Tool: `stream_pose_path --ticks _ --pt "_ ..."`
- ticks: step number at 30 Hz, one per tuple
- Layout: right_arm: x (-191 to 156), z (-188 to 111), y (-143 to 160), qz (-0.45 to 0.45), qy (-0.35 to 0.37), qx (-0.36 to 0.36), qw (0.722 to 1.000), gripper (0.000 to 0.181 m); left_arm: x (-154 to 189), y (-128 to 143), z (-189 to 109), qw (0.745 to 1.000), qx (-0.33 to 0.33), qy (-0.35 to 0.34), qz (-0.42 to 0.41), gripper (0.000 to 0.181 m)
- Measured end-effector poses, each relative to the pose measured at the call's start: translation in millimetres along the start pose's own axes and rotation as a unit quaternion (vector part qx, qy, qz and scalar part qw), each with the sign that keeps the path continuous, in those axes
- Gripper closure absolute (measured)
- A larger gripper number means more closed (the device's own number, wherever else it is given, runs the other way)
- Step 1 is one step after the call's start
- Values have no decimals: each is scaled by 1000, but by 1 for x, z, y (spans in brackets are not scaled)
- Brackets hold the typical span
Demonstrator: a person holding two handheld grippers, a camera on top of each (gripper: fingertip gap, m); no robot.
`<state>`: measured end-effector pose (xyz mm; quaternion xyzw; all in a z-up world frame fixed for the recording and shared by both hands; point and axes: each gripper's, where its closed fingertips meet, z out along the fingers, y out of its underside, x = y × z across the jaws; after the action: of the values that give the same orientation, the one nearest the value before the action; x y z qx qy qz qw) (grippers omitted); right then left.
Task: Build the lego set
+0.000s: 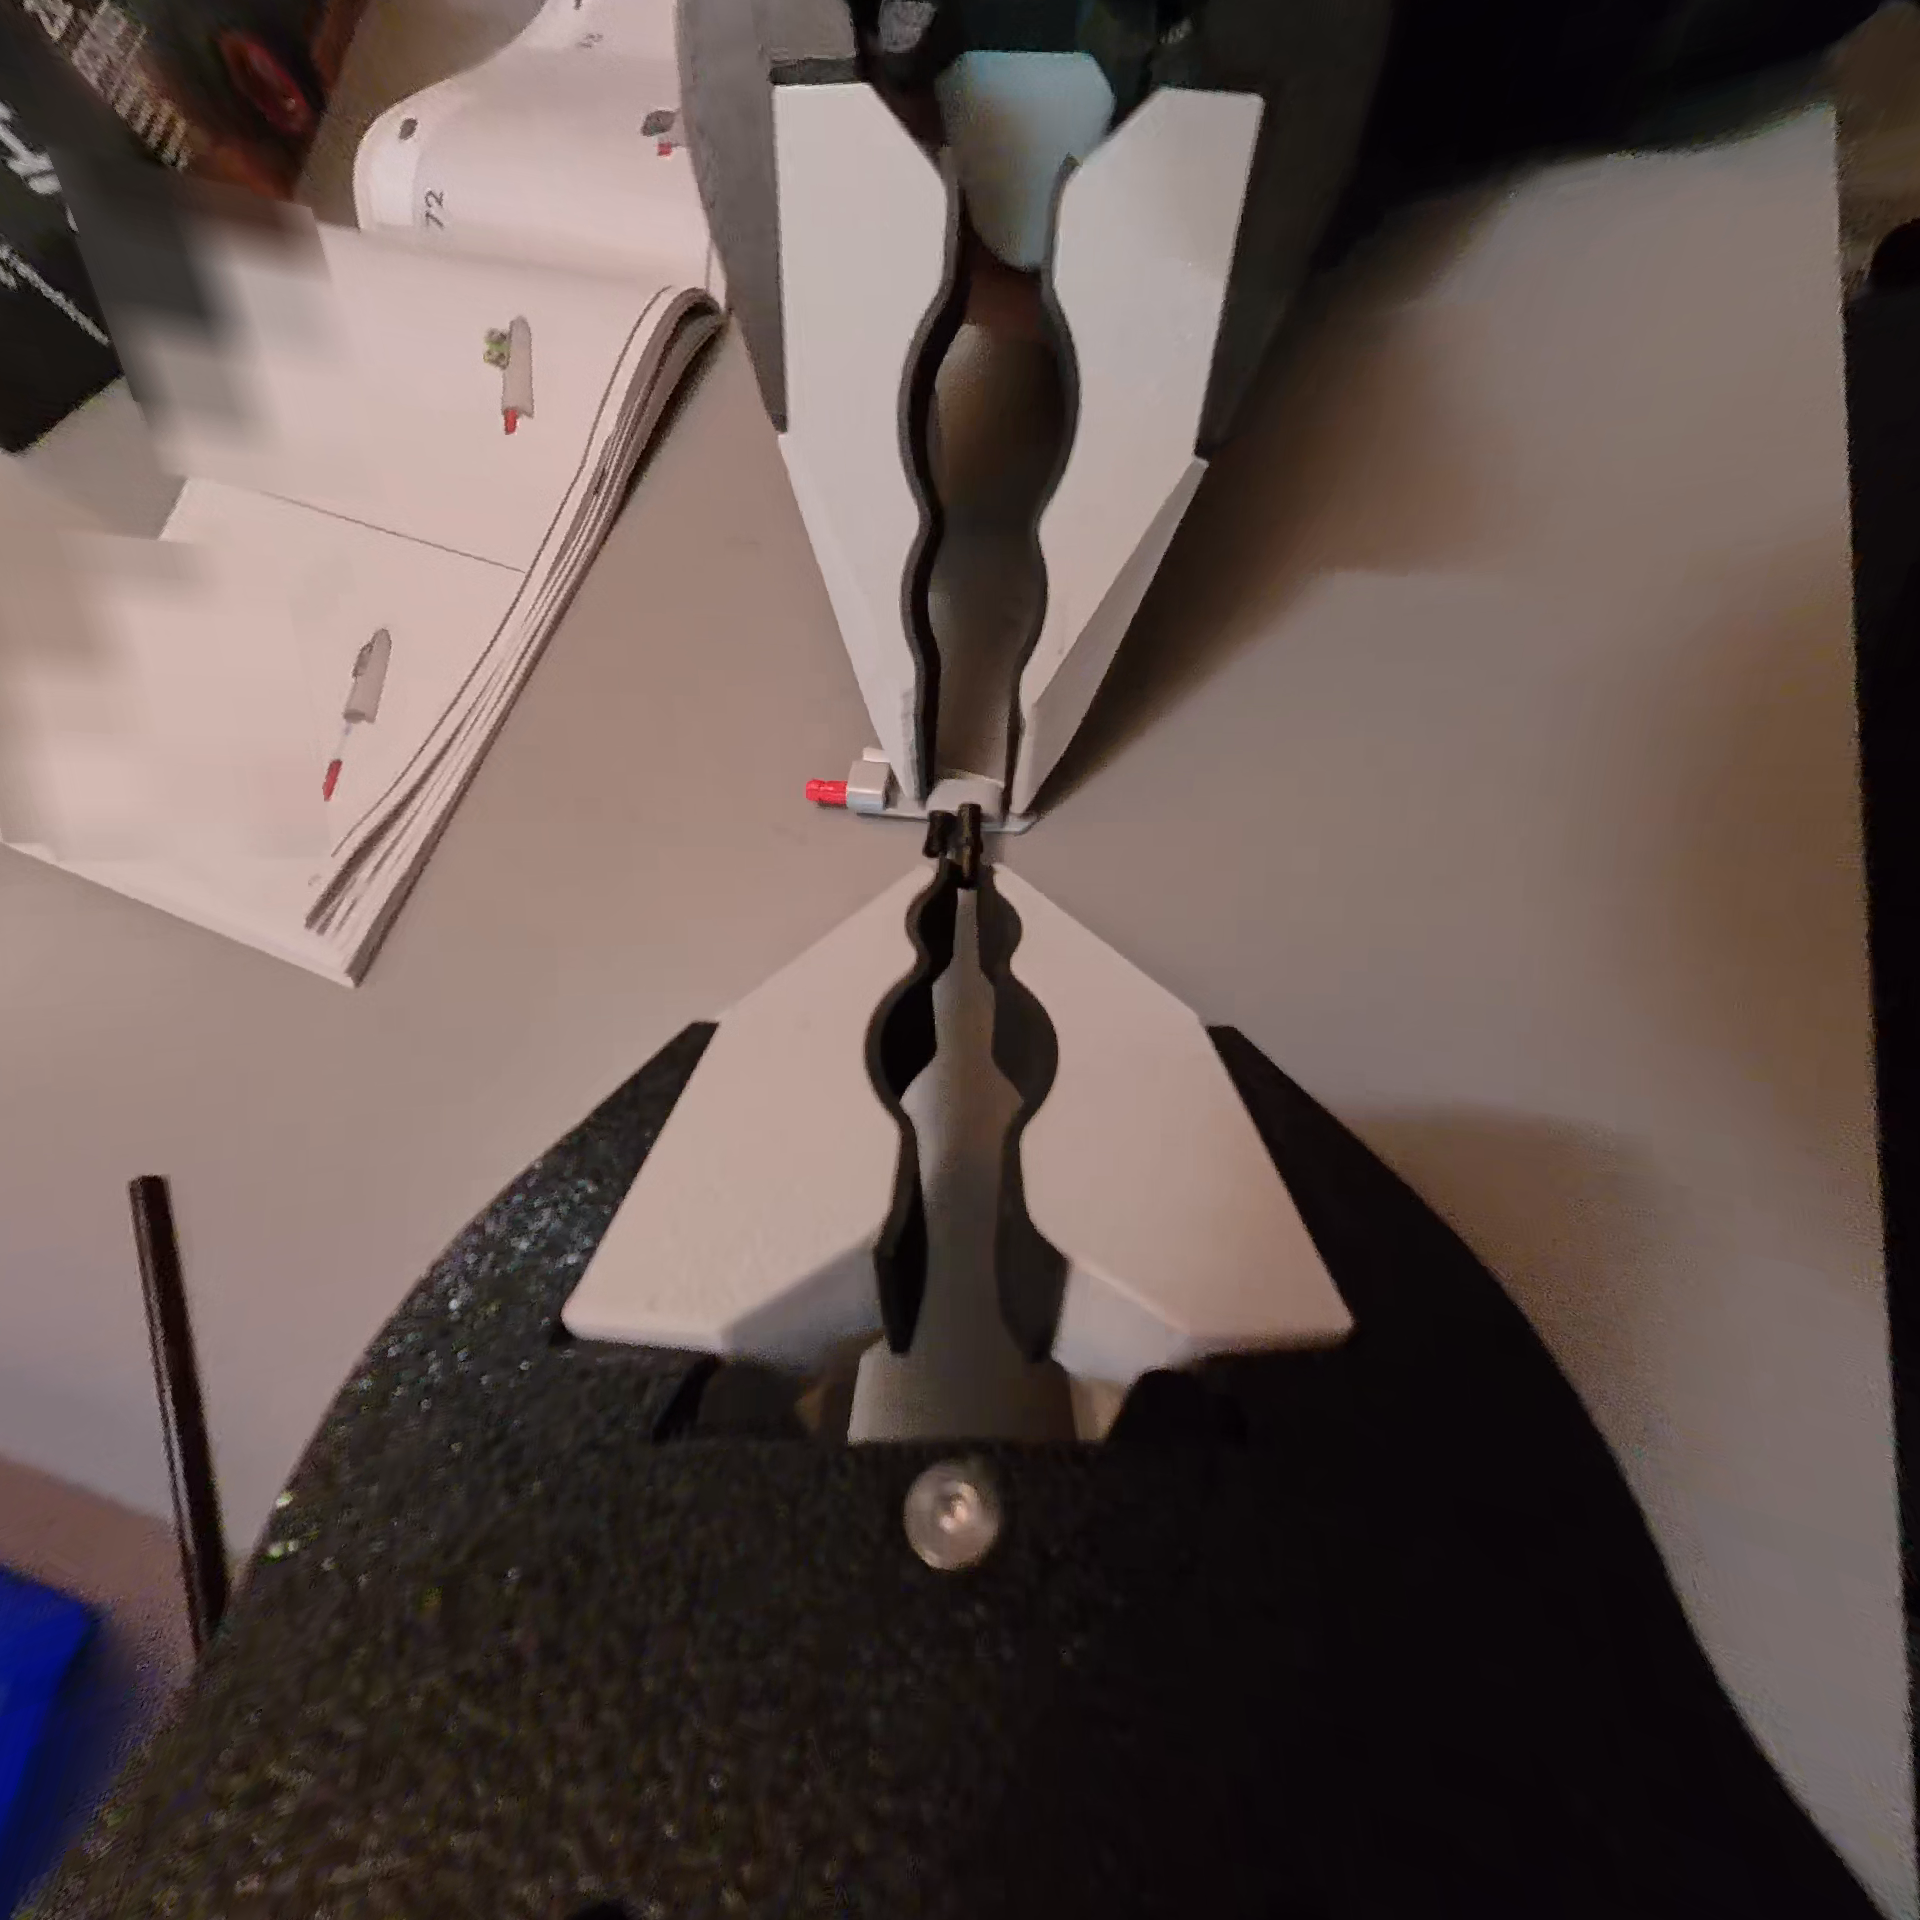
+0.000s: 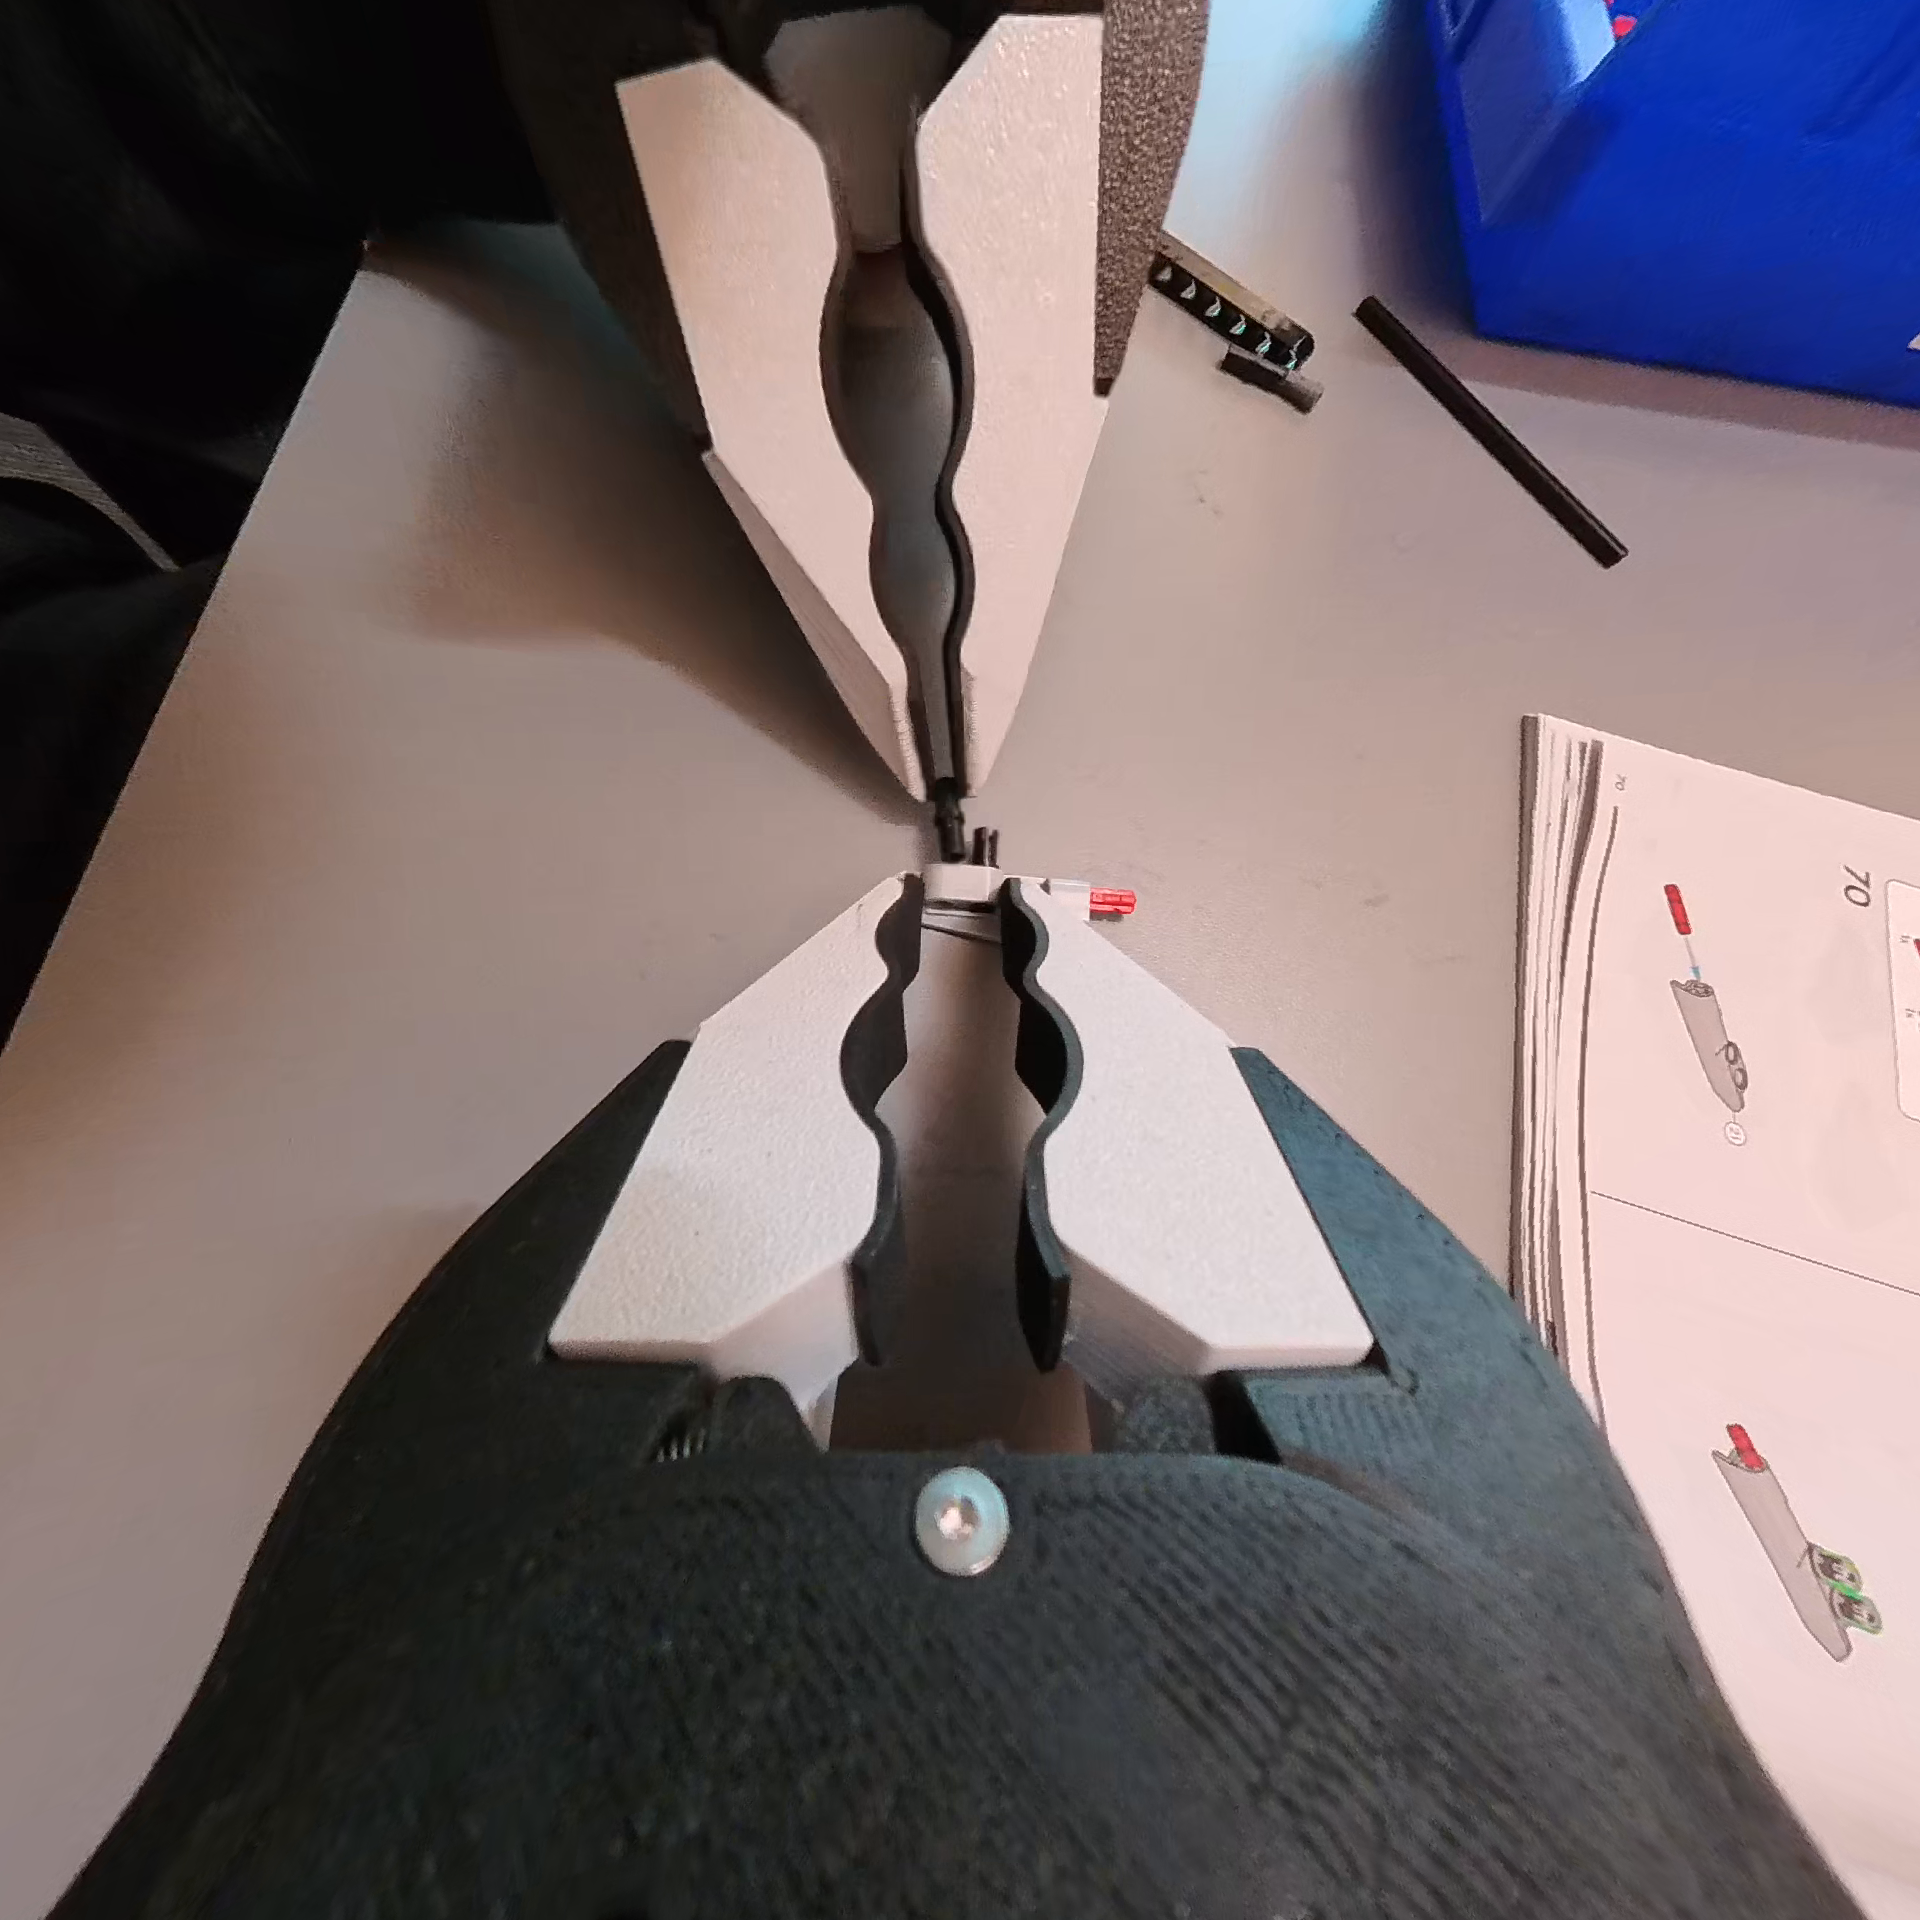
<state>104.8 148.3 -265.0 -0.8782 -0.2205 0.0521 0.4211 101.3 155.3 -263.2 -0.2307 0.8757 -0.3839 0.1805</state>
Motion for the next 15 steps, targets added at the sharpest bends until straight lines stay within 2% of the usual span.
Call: stream_pose_path --ticks 1,9,15 --pt "0 0 0 1 -2 0 1000 167 1 1 0 1000 -3 0 13 180" --pt "0 0 0 6 -13 0 1000 167 1 3 3 998 -16 -15 67 180" --pt "1 0 0 -4 2 0 1000 167 0 3 2 991 -71 -47 104 180"
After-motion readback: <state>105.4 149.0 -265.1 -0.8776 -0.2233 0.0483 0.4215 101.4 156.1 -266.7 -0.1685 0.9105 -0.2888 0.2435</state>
